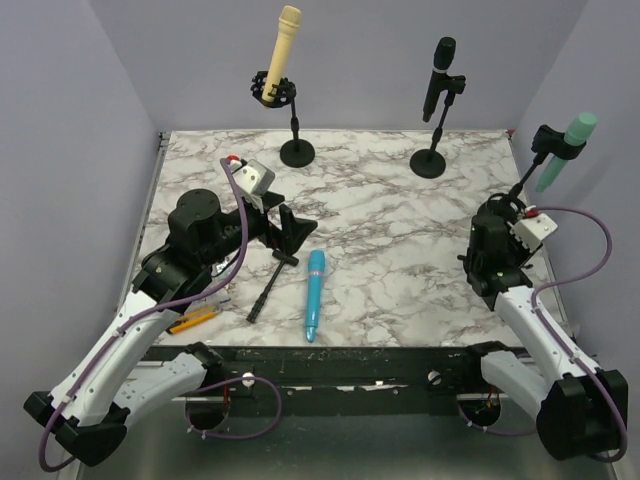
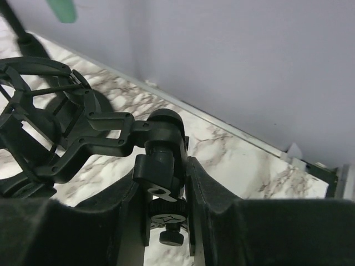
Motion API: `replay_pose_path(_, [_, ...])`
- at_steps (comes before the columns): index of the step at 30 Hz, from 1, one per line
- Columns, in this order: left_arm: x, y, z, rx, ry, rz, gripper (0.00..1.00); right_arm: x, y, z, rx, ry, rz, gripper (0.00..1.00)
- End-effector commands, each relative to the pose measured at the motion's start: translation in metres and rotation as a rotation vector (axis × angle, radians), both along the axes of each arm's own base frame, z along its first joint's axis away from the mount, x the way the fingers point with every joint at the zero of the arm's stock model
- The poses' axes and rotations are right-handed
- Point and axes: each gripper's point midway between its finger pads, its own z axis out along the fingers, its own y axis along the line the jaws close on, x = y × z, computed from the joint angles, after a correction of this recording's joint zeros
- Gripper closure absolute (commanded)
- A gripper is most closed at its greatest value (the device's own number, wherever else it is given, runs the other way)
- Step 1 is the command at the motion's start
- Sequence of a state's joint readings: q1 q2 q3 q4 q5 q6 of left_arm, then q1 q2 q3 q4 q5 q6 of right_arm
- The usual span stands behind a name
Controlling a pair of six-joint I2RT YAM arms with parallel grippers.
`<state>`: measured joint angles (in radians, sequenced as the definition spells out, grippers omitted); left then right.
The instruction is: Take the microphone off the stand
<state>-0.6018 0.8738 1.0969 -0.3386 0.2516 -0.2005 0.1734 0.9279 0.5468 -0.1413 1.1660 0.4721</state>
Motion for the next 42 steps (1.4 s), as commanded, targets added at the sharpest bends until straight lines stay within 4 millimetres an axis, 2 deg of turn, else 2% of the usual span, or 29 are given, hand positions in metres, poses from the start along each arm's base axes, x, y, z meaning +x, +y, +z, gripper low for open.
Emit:
replay_pose_path(1, [-0.005, -0.001, 0.007, -0.014, -0.031, -0.007, 0.01, -0.016, -0.027, -0.009, -0.025, 0.031, -0.157, 0.81])
replay_pose_path(4, [-0.004, -0.002, 0.004, -0.009, -0.024, -0.009, 0.01, -0.02, -0.036, -0.025, -0.025, 0.082, -0.197, 0.81])
replay_pose_path(6, [-0.005, -0.004, 0.004, -0.008, -0.025, -0.014, 0.01, -0.023, -0.039, -0.025, -0.031, 0.069, -0.224, 0.81])
replay_pose_path(8, [-0.006, -0.004, 0.005, -0.007, -0.028, -0.016, 0.01, -0.02, -0.038, -0.025, -0.017, 0.067, -0.203, 0.74])
replay_pose_path(9, [-0.007, -0.004, 0.005, -0.008, -0.027, -0.017, 0.01, -0.017, -0.036, -0.025, -0.012, 0.072, -0.186, 0.69])
replay_pose_path(10, [-0.007, -0.004, 0.007, -0.01, -0.028, -0.018, 0.01, -0.015, -0.035, -0.026, -0.002, 0.074, -0.165, 0.59])
replay_pose_path(14, [-0.012, -0.003, 0.011, -0.019, -0.041, -0.027, 0.01, -0.008, -0.024, -0.026, 0.064, 0.046, -0.078, 0.1])
replay_pose_path(17, [-0.013, -0.001, 0.014, -0.024, -0.048, -0.022, 0.01, 0.003, -0.008, -0.024, 0.147, 0.009, 0.04, 0.01])
replay_pose_path(21, [-0.014, 0.0, 0.015, -0.028, -0.062, -0.019, 0.01, 0.004, 0.009, -0.026, 0.269, -0.031, 0.094, 0.0])
replay_pose_path(25, [-0.01, 0.0, 0.011, -0.008, -0.048, -0.006, 0.01, -0.001, 0.022, -0.027, 0.396, -0.046, 0.076, 0.0])
replay_pose_path(30, [-0.007, 0.002, 0.009, 0.002, -0.055, 0.012, 0.01, -0.018, 0.031, -0.032, 0.493, 0.006, 0.04, 0.0])
replay_pose_path(33, [-0.007, 0.001, 0.008, 0.004, -0.052, 0.011, 0.01, -0.027, 0.036, -0.025, 0.524, 0.015, 0.041, 0.0])
replay_pose_path(37, [-0.005, 0.0, 0.006, 0.01, -0.044, 0.011, 0.01, -0.028, 0.044, -0.004, 0.559, -0.043, 0.107, 0.0])
replay_pose_path(42, [-0.002, 0.0, 0.002, 0.02, -0.04, 0.018, 0.01, -0.012, 0.058, 0.046, 0.566, -0.147, 0.256, 0.0])
